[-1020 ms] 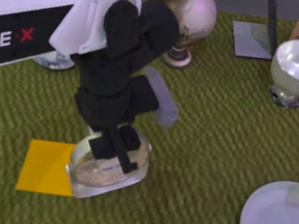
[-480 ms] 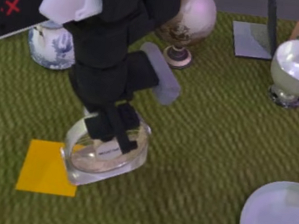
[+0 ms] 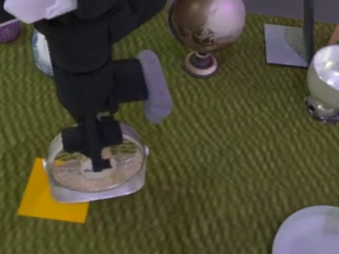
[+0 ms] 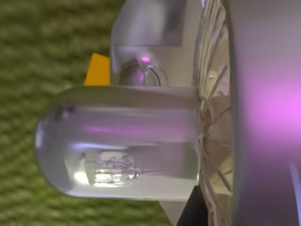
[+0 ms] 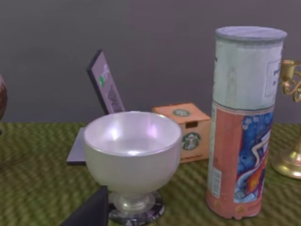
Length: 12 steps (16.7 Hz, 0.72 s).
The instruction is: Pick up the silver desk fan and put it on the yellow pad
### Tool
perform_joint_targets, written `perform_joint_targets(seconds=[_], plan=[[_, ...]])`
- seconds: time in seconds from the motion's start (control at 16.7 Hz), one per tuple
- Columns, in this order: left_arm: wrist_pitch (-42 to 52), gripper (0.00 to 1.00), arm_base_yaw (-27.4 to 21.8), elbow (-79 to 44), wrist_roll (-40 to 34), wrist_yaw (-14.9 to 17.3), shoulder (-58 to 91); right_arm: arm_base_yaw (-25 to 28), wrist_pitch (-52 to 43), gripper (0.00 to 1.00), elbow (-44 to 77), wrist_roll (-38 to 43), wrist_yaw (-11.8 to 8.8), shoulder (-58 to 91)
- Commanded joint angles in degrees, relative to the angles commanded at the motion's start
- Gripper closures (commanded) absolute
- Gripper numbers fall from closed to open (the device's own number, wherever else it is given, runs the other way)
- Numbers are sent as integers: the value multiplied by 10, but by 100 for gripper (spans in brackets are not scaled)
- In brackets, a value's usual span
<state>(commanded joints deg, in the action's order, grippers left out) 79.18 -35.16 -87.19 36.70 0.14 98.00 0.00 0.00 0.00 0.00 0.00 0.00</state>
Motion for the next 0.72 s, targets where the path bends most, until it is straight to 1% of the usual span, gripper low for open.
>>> perform_joint_targets(seconds=[0.3,0.42,0.54,0.72], plan=[[-18,100,74,76,188,2,-64,0,0,0,0,0,0,0],[-26,100,101,103,250,3,-88,0,0,0,0,0,0,0],[-32,100,121,123,291,4,-107,0,0,0,0,0,0,0],[-36,100,130,131,308,4,-116,0,0,0,0,0,0,0]])
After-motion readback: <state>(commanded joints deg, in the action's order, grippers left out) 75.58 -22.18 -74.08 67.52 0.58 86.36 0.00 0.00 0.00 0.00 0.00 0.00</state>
